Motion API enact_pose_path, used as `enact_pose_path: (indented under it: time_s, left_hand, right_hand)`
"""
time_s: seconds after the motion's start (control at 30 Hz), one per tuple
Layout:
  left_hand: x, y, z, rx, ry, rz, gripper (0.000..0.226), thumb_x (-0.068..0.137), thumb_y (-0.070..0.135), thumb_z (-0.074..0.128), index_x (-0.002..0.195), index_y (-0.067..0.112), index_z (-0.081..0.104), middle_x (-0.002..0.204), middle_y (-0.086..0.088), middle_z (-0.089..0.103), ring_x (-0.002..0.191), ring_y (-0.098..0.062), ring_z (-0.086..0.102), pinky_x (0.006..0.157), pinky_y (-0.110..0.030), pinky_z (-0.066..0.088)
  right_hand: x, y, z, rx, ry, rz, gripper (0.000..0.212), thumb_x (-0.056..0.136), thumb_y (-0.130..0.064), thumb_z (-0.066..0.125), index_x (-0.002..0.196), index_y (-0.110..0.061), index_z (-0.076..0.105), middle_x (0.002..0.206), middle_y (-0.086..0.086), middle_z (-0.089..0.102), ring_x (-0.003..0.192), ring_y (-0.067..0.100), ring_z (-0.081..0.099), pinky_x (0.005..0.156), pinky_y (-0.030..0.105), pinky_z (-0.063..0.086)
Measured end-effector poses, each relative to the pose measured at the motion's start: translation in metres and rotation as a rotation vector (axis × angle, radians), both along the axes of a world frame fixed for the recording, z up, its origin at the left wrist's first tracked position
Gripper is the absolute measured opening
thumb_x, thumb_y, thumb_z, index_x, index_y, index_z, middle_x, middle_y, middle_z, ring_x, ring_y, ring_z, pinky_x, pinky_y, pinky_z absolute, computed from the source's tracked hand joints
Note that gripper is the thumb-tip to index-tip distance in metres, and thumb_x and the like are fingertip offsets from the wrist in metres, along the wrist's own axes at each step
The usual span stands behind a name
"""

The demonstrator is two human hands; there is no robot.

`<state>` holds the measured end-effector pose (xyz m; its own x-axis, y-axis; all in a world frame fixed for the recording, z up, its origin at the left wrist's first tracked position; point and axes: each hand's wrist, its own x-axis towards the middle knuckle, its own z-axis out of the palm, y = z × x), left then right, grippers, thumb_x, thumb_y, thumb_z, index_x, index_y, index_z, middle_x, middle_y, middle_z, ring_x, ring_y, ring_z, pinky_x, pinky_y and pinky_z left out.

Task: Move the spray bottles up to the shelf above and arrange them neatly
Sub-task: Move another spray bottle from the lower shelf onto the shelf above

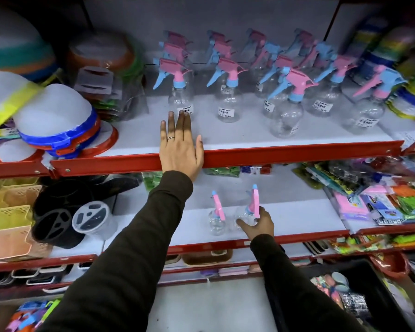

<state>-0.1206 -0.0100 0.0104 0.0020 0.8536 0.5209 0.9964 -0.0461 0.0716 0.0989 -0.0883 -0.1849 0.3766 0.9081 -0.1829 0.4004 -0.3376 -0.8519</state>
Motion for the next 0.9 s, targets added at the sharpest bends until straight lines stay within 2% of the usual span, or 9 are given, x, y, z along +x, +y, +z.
enact_pose_path:
  time_s: [0.1, 0.2, 0.37, 0.5, 0.6, 0.67, 0.73, 0.8, 0.9]
  left_hand:
    - [0.000, -0.002, 0.001, -0.015, -0.017, -0.003, 0.066, 0.102, 0.040, 0.019, 0.156, 0.003, 0.019, 0.166, -0.014, 0.020, 0.155, -0.030, 0.004, 0.126, -0.045, -0.002]
    - [0.000, -0.004, 0.002, -0.019, -0.023, -0.002, 0.066, 0.102, 0.040, 0.018, 0.156, 0.003, 0.018, 0.166, -0.014, 0.019, 0.155, -0.030, 0.005, 0.126, -0.045, -0.002]
    - [0.000, -0.005, 0.004, -0.028, -0.021, -0.009, 0.065, 0.102, 0.039, 0.020, 0.156, 0.002, 0.020, 0.165, -0.015, 0.021, 0.155, -0.030, 0.008, 0.126, -0.045, -0.001]
    - [-0.001, -0.003, 0.004, -0.033, -0.027, -0.016, 0.065, 0.102, 0.038, 0.021, 0.156, 0.002, 0.017, 0.165, -0.016, 0.019, 0.155, -0.030, 0.007, 0.126, -0.045, -0.001]
    - [-0.001, -0.003, 0.004, -0.034, -0.043, -0.020, 0.065, 0.102, 0.038, 0.023, 0.157, 0.003, 0.017, 0.165, -0.016, 0.019, 0.155, -0.030, 0.007, 0.126, -0.045, -0.001]
    - [-0.002, -0.002, 0.003, -0.035, -0.043, -0.020, 0.066, 0.102, 0.038, 0.023, 0.157, 0.003, 0.017, 0.165, -0.016, 0.020, 0.155, -0.030, 0.008, 0.126, -0.045, -0.001]
    - [-0.003, -0.002, 0.003, -0.038, -0.037, -0.022, 0.066, 0.101, 0.039, 0.022, 0.156, 0.002, 0.017, 0.165, -0.016, 0.020, 0.155, -0.030, 0.008, 0.126, -0.046, 0.001]
    - [-0.003, -0.002, 0.003, -0.039, -0.040, -0.024, 0.067, 0.101, 0.039, 0.020, 0.156, 0.002, 0.019, 0.165, -0.016, 0.021, 0.155, -0.030, 0.009, 0.126, -0.046, 0.003]
    - [-0.003, -0.002, 0.003, -0.030, -0.045, -0.027, 0.067, 0.100, 0.040, 0.019, 0.156, 0.002, 0.020, 0.164, -0.016, 0.022, 0.155, -0.029, 0.009, 0.126, -0.045, 0.002]
  right_hand:
    - [0.003, -0.011, 0.017, 0.106, 0.037, -0.012, 0.058, 0.066, -0.027, 0.088, 0.109, -0.030, 0.050, 0.110, 0.003, 0.058, 0.093, 0.021, 0.056, 0.084, 0.031, 0.048]
    - [0.001, -0.019, 0.041, 0.222, 0.023, 0.000, 0.060, 0.064, -0.030, 0.086, 0.110, -0.032, 0.048, 0.108, 0.001, 0.055, 0.086, 0.010, 0.053, 0.080, 0.031, 0.050]
    - [-0.007, -0.026, 0.089, 0.437, -0.007, 0.025, 0.061, 0.057, -0.048, 0.074, 0.110, -0.037, 0.046, 0.105, -0.002, 0.055, 0.088, 0.005, 0.055, 0.073, 0.010, 0.043]
    - [-0.009, -0.021, 0.136, 0.591, -0.059, 0.051, 0.067, 0.061, -0.047, 0.075, 0.120, -0.023, 0.053, 0.111, 0.000, 0.054, 0.099, 0.013, 0.055, 0.088, 0.023, 0.048]
    - [-0.011, -0.009, 0.175, 0.727, -0.094, 0.046, 0.065, 0.062, -0.045, 0.075, 0.116, -0.014, 0.058, 0.109, 0.005, 0.056, 0.100, 0.017, 0.056, 0.090, 0.025, 0.048]
    - [-0.014, 0.001, 0.198, 0.804, -0.089, 0.042, 0.060, 0.063, -0.043, 0.075, 0.115, -0.017, 0.058, 0.108, 0.004, 0.056, 0.099, 0.011, 0.055, 0.090, 0.014, 0.043]
    - [-0.017, 0.014, 0.217, 0.829, -0.106, 0.041, 0.060, 0.062, -0.044, 0.075, 0.114, -0.020, 0.057, 0.104, 0.001, 0.055, 0.093, 0.004, 0.051, 0.084, 0.004, 0.038]
    - [-0.021, 0.028, 0.231, 0.798, -0.129, 0.050, 0.065, 0.060, -0.046, 0.075, 0.115, -0.018, 0.058, 0.103, 0.000, 0.053, 0.091, 0.006, 0.050, 0.081, 0.008, 0.040]
    - [-0.030, 0.052, 0.244, 0.732, -0.143, 0.078, 0.067, 0.060, -0.046, 0.076, 0.118, -0.016, 0.059, 0.105, -0.002, 0.050, 0.094, 0.013, 0.051, 0.083, 0.025, 0.047]
